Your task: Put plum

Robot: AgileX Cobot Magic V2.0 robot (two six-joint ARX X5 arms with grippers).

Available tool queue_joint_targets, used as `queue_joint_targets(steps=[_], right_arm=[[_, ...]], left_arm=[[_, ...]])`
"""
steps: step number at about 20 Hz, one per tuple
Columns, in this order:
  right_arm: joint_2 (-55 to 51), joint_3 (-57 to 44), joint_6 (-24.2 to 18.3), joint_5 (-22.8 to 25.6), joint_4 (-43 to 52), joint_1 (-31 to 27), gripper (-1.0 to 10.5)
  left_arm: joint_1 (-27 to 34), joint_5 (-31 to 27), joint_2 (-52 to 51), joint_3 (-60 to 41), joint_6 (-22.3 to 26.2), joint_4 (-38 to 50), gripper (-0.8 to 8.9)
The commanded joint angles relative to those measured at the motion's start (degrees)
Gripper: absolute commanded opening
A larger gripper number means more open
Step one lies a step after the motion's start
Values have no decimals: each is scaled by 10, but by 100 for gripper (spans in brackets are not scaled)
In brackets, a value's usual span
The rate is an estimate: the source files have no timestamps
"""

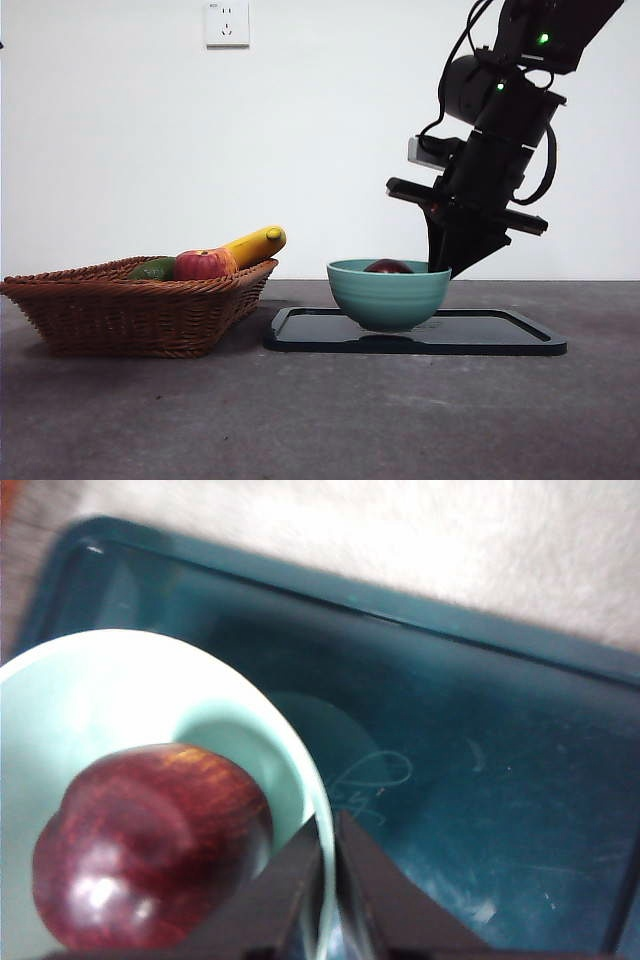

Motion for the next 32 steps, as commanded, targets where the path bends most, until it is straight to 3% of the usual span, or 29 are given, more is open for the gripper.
queue_joint_targets(steps=[1, 6, 10, 13, 19, 27, 32], right_arm=[[18, 16, -6, 2, 9, 1, 5], [27, 16, -7, 0, 5, 1, 12], [26, 17, -2, 0, -2, 1, 206], [0, 18, -2, 8, -7, 0, 209], [-145, 18, -11, 11, -32, -2, 209], [-347, 14, -50, -3, -195, 6, 209], [-486, -92, -50, -24, -201, 26, 209]], left_arm=[[-2, 2, 3, 6, 1, 2, 429], [-2, 2, 3, 6, 1, 2, 429], [-2, 2, 3, 6, 1, 2, 429], [-2, 2, 3, 6, 1, 1, 429], [-2, 2, 3, 6, 0, 1, 429], [-2, 2, 3, 6, 1, 4, 429], [-2, 2, 3, 6, 0, 4, 429]])
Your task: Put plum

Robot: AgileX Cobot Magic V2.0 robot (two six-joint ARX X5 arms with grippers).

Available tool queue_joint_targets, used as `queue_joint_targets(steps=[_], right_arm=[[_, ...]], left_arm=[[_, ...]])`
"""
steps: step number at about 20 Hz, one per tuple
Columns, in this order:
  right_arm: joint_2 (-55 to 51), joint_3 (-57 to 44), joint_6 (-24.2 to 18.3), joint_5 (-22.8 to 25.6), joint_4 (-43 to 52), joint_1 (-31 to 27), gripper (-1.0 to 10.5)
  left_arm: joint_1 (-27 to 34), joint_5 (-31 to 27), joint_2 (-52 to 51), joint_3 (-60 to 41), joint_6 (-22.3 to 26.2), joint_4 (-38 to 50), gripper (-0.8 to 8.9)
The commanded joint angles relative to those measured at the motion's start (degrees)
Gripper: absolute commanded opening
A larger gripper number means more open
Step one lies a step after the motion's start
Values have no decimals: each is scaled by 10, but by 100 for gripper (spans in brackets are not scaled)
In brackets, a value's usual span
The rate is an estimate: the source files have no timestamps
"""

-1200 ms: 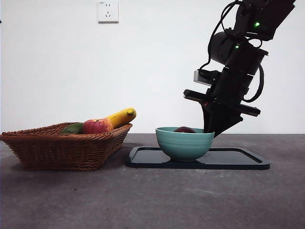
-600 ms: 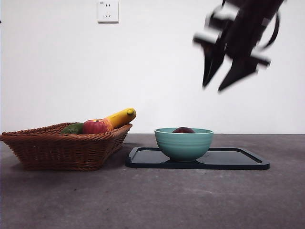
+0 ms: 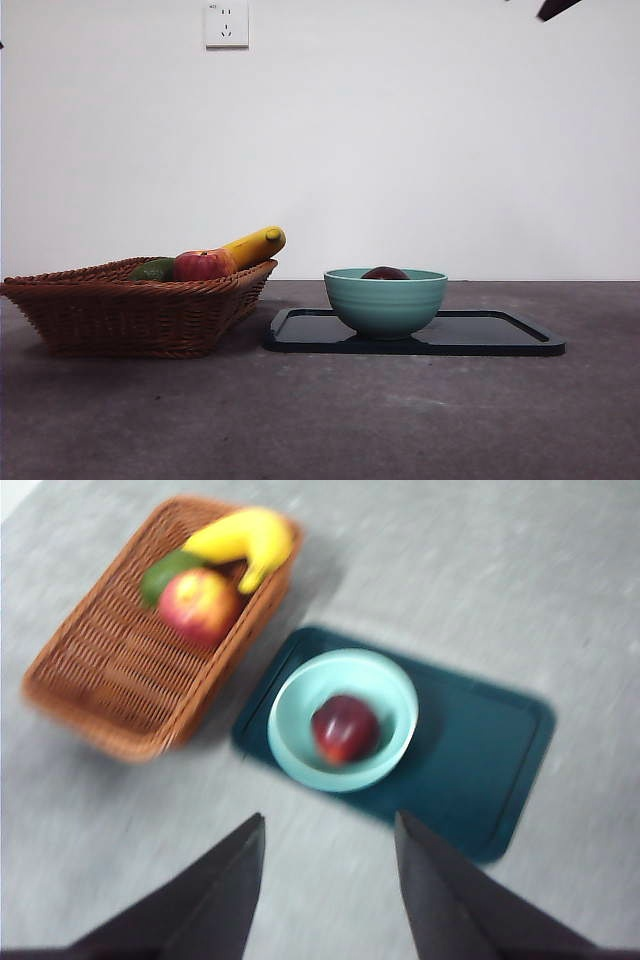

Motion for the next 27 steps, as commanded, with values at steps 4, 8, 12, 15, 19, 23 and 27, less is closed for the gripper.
queue_joint_targets(steps=[4, 8, 12, 15, 19, 23, 27], right_arm=[[-138, -151, -2, -39, 0, 41, 209], [-219, -231, 10, -58, -1, 63, 209], [-261, -244, 13, -57, -5, 66, 209], [-264, -244, 13, -56, -7, 66, 209], [-263, -244, 13, -56, -10, 66, 209], [-263, -244, 13, -57, -10, 66, 209], [-263, -244, 13, -57, -10, 66, 209]], left_arm=[[-2, 2, 3, 6, 0, 4, 429], [-2, 2, 3, 6, 0, 4, 429], [-2, 2, 3, 6, 0, 4, 429], [-2, 2, 3, 6, 0, 3, 429], [-2, 2, 3, 6, 0, 0, 429], [-2, 2, 3, 6, -1, 0, 429], [-3, 2, 8, 6, -29, 21, 424]])
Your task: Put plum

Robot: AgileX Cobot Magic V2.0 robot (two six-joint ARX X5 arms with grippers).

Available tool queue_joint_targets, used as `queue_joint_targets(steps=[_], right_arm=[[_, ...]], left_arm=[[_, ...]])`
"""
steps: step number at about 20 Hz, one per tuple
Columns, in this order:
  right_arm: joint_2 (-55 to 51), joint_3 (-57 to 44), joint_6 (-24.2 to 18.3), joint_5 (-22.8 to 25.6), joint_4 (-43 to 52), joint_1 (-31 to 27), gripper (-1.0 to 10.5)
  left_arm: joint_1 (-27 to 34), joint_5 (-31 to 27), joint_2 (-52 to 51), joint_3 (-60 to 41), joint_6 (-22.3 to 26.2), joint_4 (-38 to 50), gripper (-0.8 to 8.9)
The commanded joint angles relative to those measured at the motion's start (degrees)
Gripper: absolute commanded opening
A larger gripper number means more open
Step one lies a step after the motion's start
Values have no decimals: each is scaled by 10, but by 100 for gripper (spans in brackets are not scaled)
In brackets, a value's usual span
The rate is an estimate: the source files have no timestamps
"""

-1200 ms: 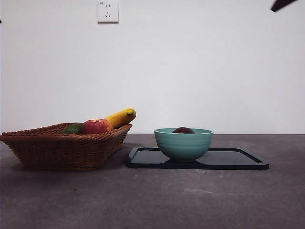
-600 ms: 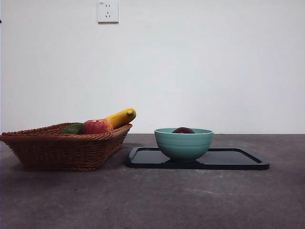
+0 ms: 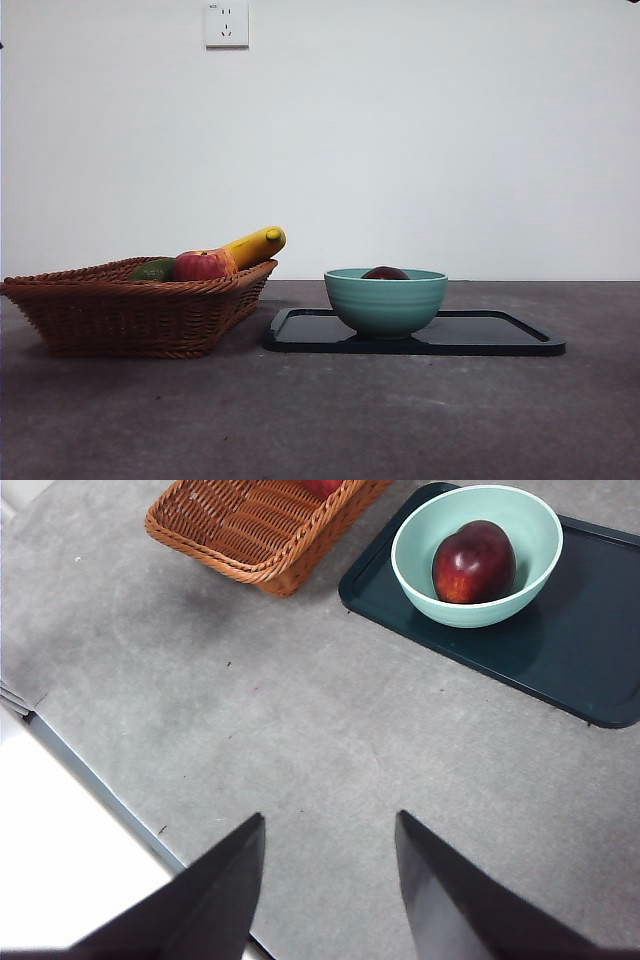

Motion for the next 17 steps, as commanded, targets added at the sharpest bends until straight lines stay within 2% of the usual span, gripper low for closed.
queue_joint_targets(steps=[1, 6, 17], right_arm=[[2, 5, 9, -1, 2, 4, 209], [2, 5, 11, -1, 2, 4, 209], [2, 5, 11, 0, 3, 4, 209]], left_arm=[[-5, 2, 14, 8, -30, 35, 408], [-26, 0, 123, 68, -38, 111, 405], [-38, -36, 537, 415, -23, 134, 405]])
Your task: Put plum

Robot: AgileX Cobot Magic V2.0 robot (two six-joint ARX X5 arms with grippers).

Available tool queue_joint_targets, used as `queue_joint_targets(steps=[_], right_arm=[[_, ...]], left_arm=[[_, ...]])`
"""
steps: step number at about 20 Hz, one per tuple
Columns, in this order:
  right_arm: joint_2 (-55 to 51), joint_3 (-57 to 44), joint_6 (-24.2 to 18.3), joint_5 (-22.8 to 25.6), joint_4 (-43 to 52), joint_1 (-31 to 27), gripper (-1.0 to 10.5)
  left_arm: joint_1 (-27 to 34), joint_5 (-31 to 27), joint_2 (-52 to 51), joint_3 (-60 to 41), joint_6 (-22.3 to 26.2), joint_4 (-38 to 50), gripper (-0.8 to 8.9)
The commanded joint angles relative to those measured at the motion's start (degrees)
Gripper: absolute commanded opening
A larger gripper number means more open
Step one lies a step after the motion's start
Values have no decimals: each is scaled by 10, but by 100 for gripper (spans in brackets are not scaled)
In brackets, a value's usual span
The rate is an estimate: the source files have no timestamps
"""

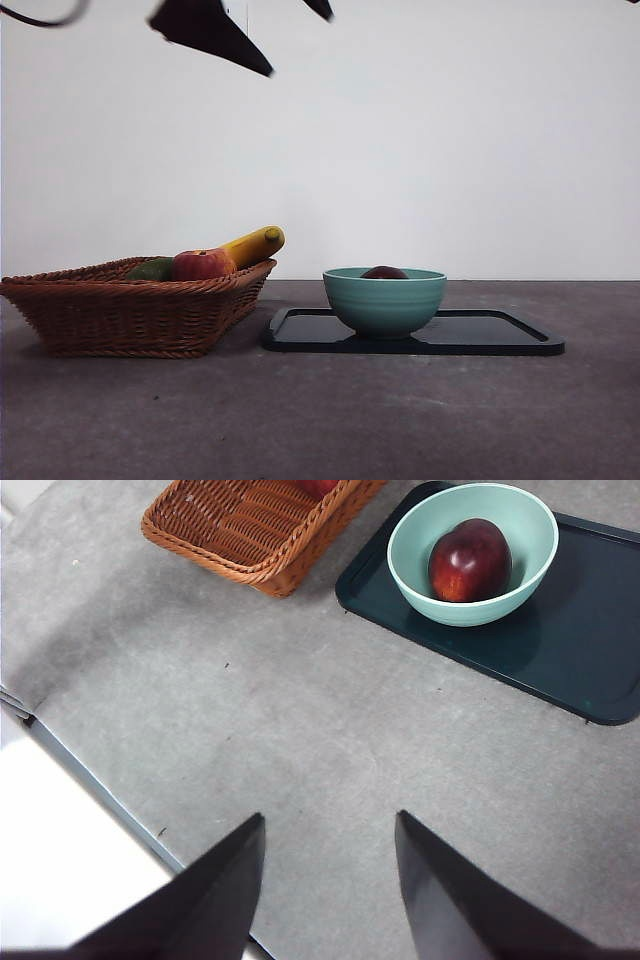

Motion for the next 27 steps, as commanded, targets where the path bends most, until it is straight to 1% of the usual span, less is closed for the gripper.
queue_joint_targets(steps=[1, 4, 7, 10, 12, 21, 27], right_arm=[[2, 5, 6, 0, 3, 4, 209], [2, 5, 6, 0, 2, 4, 209], [2, 5, 11, 0, 2, 4, 209], [2, 5, 14, 0, 2, 4, 209], [2, 5, 14, 0, -1, 4, 209], [2, 5, 14, 0, -10, 4, 209], [2, 5, 14, 0, -10, 4, 209]], left_arm=[[-6, -5, 82, 67, 11, 2, 404], [-8, -5, 161, 124, 11, 2, 404], [-16, -30, 231, 170, 12, 2, 404], [-26, -43, 283, 199, 13, 6, 404], [-35, -64, 313, 210, 24, 6, 404], [-64, -124, 389, 214, 42, 19, 404], [-72, -125, 408, 214, 44, 16, 402]])
